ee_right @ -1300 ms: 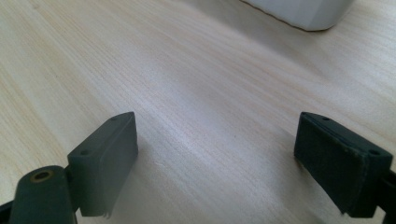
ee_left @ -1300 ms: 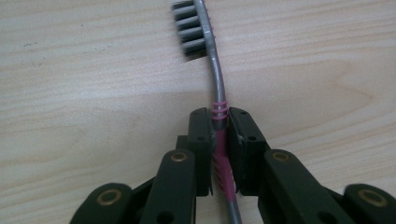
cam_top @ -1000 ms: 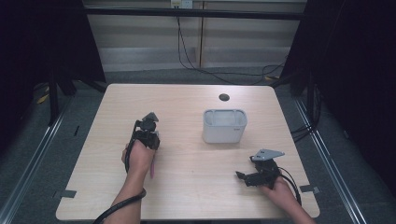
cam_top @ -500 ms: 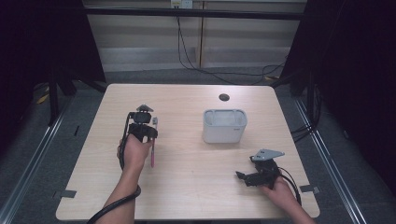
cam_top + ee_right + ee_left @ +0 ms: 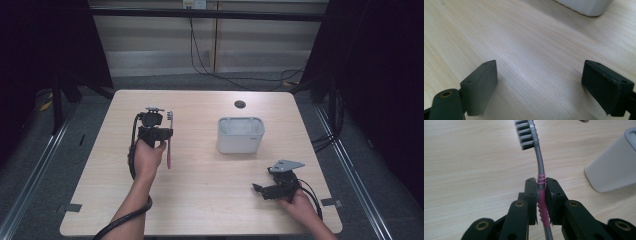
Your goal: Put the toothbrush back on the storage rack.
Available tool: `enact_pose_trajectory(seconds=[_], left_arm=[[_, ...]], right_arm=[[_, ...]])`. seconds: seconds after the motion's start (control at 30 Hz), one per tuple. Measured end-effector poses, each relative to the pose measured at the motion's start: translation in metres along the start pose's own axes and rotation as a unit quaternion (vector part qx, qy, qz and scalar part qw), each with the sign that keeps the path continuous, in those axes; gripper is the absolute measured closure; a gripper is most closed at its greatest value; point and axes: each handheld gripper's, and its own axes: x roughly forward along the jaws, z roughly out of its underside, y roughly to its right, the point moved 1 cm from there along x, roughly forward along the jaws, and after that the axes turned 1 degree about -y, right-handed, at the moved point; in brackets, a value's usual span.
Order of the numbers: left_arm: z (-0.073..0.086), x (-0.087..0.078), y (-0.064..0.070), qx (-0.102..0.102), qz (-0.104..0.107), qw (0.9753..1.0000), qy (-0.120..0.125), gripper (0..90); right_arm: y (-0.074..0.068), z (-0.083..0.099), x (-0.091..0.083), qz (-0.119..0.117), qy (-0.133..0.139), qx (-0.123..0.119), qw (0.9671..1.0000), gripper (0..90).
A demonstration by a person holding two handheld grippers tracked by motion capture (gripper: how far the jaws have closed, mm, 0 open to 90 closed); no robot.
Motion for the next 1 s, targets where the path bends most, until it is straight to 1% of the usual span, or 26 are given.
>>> enact_pose_trajectory(seconds=[0.03, 0.1, 0.13, 0.2, 0.3, 0.33, 0.37, 0.4, 0.47, 0.5, 0.53, 0.6, 0.63, 0.7, 0.73, 0.83, 0.87, 0.93, 1.0], left_arm=[[-0.001, -0.001, 0.002, -0.002, 0.003, 0.9999, 0.014, 80.3], [-0.001, -0.002, 0.002, 0.002, 0.004, 0.9998, 0.02, 80.4], [-0.001, -0.003, 0.003, -0.002, 0.006, 0.9996, 0.026, 80.4], [-0.002, -0.003, 0.003, 0.0, 0.005, 0.9996, 0.029, 80.4], [-0.003, -0.006, 0.006, 0.003, 0.01, 0.9987, 0.049, 80.3], [-0.003, -0.006, 0.006, 0.003, 0.01, 0.9987, 0.049, 80.4], [-0.004, -0.007, 0.008, 0.011, 0.012, 0.9983, 0.056, 80.3], [-0.004, -0.007, 0.008, 0.011, 0.012, 0.9983, 0.056, 80.3], [-0.006, -0.009, 0.011, 0.011, 0.013, 0.9974, 0.07, 80.3], [-0.008, -0.011, 0.014, 0.015, 0.015, 0.9964, 0.082, 80.4], [-0.008, -0.011, 0.014, 0.015, 0.015, 0.9964, 0.082, 80.3], [-0.01, -0.013, 0.017, 0.019, 0.016, 0.995, 0.097, 80.3], [-0.01, -0.013, 0.017, 0.019, 0.016, 0.995, 0.097, 80.3], [-0.011, -0.013, 0.02, 0.025, 0.017, 0.9939, 0.106, 80.3], [-0.012, -0.014, 0.022, 0.026, 0.018, 0.9929, 0.115, 80.3], [-0.014, -0.014, 0.025, 0.028, 0.022, 0.9914, 0.126, 80.3], [-0.014, -0.014, 0.025, 0.028, 0.022, 0.9914, 0.126, 80.3], [-0.015, -0.013, 0.028, 0.029, 0.027, 0.9901, 0.135, 80.3], [-0.015, -0.013, 0.028, 0.031, 0.028, 0.9899, 0.135, 80.3]], right_arm=[[0.0, 0.0, 0.0, 0.0, 0.0, 0.0, 1.0, 13.0], [0.0, 0.0, 0.0, 0.0, 0.0, 0.0, 1.0, 13.1], [0.0, 0.0, 0.0, 0.0, 0.0, 0.0, 1.0, 13.1], [0.0, 0.0, 0.0, 0.0, 0.0, 0.0, 1.0, 13.1], [0.0, 0.0, 0.0, 0.0, 0.0, 0.0, 1.0, 13.1], [0.0, 0.0, 0.0, 0.0, 0.0, 0.0, 1.0, 13.1], [0.0, 0.0, 0.0, 0.0, 0.0, 0.0, 1.0, 13.1], [0.0, 0.0, 0.0, 0.0, 0.0, 0.0, 1.0, 13.1], [0.0, 0.0, 0.0, 0.0, 0.0, 0.0, 1.0, 13.1], [0.0, 0.0, 0.0, 0.0, 0.0, 0.0, 1.0, 13.1], [0.0, 0.0, 0.0, 0.0, 0.0, 0.0, 1.0, 13.1], [0.0, 0.0, 0.0, 0.0, 0.0, 0.0, 1.0, 13.1], [0.0, 0.0, 0.0, 0.0, 0.0, 0.0, 1.0, 13.1], [0.0, 0.0, 0.0, 0.0, 0.0, 0.0, 1.0, 13.1], [0.0, 0.0, 0.0, 0.0, 0.0, 0.0, 1.0, 13.1], [0.0, 0.0, 0.0, 0.0, 0.0, 0.001, 1.0, 13.1], [0.0, 0.0, 0.0, 0.001, 0.0, 0.001, 1.0, 13.0], [0.0, 0.0, 0.0, 0.001, 0.0, 0.001, 1.0, 13.0], [0.0, 0.0, 0.0, 0.0, 0.0, 0.001, 1.0, 13.0]])
